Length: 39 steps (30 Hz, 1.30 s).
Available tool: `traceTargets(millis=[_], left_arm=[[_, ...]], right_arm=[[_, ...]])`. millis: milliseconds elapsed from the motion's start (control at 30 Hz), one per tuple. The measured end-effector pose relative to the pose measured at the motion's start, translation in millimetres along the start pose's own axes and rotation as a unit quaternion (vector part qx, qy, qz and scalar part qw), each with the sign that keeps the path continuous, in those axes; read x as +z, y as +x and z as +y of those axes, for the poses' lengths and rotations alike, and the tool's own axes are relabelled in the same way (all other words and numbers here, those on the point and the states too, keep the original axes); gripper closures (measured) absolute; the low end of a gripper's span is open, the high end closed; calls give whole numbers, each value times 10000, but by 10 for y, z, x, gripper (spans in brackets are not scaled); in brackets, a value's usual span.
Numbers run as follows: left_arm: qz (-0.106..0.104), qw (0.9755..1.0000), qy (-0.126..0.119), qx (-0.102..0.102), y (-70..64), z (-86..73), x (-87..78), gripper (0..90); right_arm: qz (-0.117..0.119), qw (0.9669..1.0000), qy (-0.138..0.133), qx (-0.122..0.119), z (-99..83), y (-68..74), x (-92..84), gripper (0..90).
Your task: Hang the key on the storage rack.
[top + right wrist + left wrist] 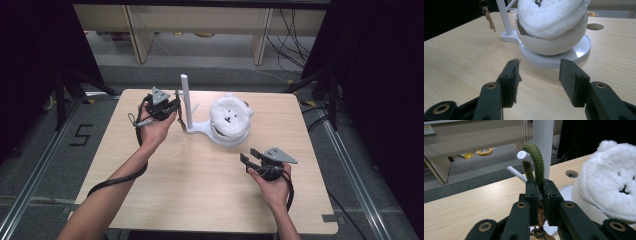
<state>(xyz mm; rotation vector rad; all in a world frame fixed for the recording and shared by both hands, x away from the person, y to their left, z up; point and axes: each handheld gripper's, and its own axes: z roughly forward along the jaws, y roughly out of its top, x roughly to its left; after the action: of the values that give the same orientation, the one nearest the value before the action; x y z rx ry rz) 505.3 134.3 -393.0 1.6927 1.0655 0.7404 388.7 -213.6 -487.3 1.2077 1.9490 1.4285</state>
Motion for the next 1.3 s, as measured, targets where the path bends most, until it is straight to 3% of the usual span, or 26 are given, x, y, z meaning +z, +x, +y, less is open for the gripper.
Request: traceTargets(millis=[133, 200, 433, 567, 1300], left_arm=[[-15, 10000, 2, -9, -9, -8, 21, 829], [-17, 10000, -13, -15, -11, -11, 32, 829], [-43, 10000, 0, -4, -19, -16, 61, 830], [-39, 10000, 14, -16, -26, -19, 79, 830], [-152, 9998, 89, 19, -44, -63, 171, 784]], right_arm=[[-61, 10000, 5, -20, -1, 3, -5, 513], [-65, 9998, 54, 158, -6, 28, -12, 513], [-83, 9998, 130, 150, 1, 23, -24, 513], [-39, 10000, 42, 40, -5, 5, -6, 513], [-37, 9999, 116, 110, 0, 13, -18, 512]])
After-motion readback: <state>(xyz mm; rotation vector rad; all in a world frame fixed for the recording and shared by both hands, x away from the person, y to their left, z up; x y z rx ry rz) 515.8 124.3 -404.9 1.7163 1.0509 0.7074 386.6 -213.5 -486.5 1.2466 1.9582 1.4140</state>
